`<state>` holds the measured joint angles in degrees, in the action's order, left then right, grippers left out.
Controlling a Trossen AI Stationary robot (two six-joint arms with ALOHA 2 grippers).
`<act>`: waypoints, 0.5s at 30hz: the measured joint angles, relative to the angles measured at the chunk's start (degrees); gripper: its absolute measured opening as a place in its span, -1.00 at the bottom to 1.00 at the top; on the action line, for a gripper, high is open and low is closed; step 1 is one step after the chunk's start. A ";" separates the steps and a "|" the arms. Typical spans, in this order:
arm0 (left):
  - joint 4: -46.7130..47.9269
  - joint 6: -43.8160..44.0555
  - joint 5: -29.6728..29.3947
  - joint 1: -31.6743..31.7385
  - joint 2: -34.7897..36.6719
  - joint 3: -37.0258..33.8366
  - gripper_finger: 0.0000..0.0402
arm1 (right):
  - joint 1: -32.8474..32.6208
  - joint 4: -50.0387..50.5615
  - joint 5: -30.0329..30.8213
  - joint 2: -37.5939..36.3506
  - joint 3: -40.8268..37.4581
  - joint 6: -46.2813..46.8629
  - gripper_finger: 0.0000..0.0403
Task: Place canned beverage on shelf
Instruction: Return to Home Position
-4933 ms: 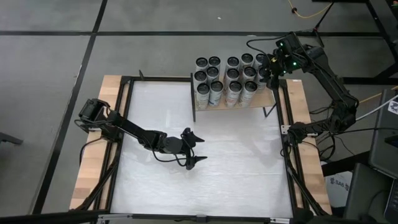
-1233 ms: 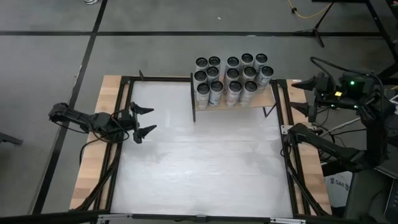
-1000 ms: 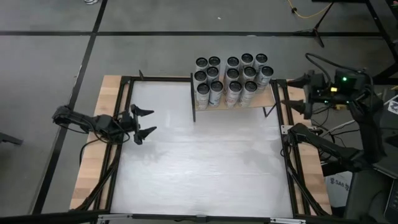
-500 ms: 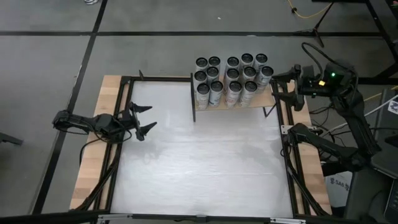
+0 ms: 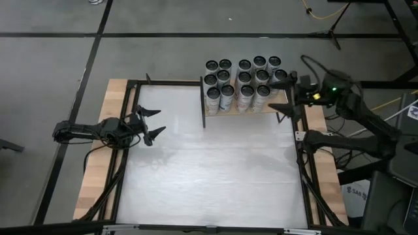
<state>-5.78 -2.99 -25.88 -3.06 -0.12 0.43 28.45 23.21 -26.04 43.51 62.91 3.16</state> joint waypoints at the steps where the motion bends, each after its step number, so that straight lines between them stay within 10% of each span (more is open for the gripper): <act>1: 0.71 0.92 0.06 0.15 0.00 0.00 0.90 | -1.73 0.09 2.19 0.35 0.16 0.00 0.89; 15: 1.84 3.42 -0.10 0.17 -0.02 0.02 0.90 | -7.11 15.03 14.59 -11.60 5.54 -2.16 0.89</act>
<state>-3.95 0.43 -25.98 -2.90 -0.14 0.45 21.34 38.23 -11.45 31.90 68.45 1.00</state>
